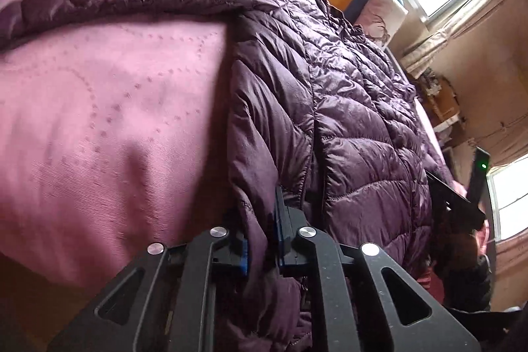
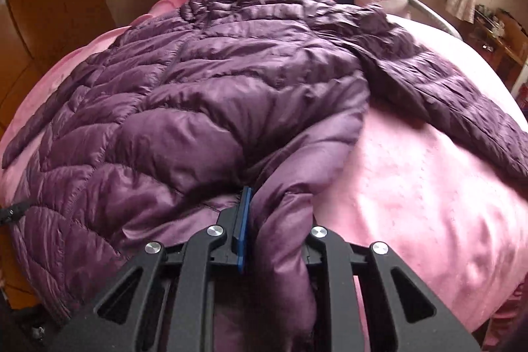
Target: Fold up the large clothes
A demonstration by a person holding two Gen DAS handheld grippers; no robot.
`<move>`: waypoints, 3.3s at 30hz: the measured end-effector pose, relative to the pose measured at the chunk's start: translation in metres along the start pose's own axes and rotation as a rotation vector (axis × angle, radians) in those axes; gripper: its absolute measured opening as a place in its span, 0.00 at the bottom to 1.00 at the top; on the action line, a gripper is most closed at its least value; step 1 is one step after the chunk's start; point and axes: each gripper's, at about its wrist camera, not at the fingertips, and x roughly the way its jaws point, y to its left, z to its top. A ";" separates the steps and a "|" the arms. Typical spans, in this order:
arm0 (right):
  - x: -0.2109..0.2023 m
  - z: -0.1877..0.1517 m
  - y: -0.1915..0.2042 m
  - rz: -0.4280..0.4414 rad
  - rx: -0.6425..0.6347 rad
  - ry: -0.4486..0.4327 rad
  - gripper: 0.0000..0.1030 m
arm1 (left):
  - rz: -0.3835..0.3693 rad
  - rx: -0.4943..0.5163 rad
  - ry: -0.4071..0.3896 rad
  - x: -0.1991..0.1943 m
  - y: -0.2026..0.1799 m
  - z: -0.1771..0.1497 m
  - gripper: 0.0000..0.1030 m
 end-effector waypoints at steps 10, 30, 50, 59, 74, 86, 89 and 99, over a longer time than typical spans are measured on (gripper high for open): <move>-0.040 -0.030 -0.077 0.003 0.237 -0.045 0.59 | 0.126 0.232 -0.131 0.014 -0.087 0.048 0.50; -0.048 -0.024 -0.344 -0.120 1.114 -0.242 0.18 | 0.198 0.303 -0.208 0.034 -0.104 0.071 0.74; -0.081 -0.013 -0.308 -0.523 0.856 -0.181 0.67 | 0.224 0.177 -0.202 0.055 -0.069 0.098 0.74; -0.030 0.068 -0.149 -0.117 0.430 -0.145 0.68 | 0.390 0.187 -0.266 0.058 -0.032 0.180 0.77; 0.144 0.154 -0.036 -0.013 0.212 0.056 0.66 | 0.487 0.044 -0.096 0.106 0.069 0.247 0.46; 0.179 0.178 0.019 -0.034 0.050 -0.012 0.68 | 0.600 -0.094 -0.101 0.056 0.114 0.201 0.30; 0.181 0.178 0.013 -0.010 0.061 -0.010 0.69 | 0.662 -0.127 -0.094 0.050 0.103 0.202 0.42; 0.090 0.114 -0.094 0.168 0.412 -0.115 0.71 | 0.286 0.117 -0.278 0.045 -0.056 0.158 0.75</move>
